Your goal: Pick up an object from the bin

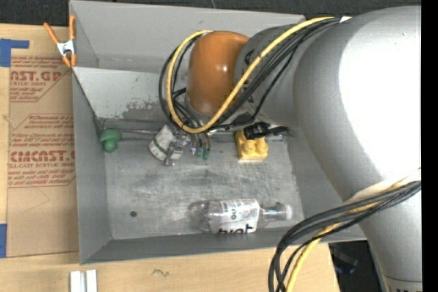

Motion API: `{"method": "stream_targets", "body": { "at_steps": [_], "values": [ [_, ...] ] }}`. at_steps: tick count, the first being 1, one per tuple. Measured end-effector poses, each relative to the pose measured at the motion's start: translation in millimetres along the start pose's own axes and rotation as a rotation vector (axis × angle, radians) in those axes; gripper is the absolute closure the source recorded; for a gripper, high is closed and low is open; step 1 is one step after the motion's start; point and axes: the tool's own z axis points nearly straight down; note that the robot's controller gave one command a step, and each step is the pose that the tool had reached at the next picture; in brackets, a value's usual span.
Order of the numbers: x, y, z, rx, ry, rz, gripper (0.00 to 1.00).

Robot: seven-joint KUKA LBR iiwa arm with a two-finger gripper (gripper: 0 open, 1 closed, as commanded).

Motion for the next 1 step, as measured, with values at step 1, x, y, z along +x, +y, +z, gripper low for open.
{"method": "stream_targets", "body": {
  "at_steps": [1],
  "values": [
    [-0.2, 0.2, -49.0, -0.002, -0.002, 0.000, 1.00]
  ]
}}
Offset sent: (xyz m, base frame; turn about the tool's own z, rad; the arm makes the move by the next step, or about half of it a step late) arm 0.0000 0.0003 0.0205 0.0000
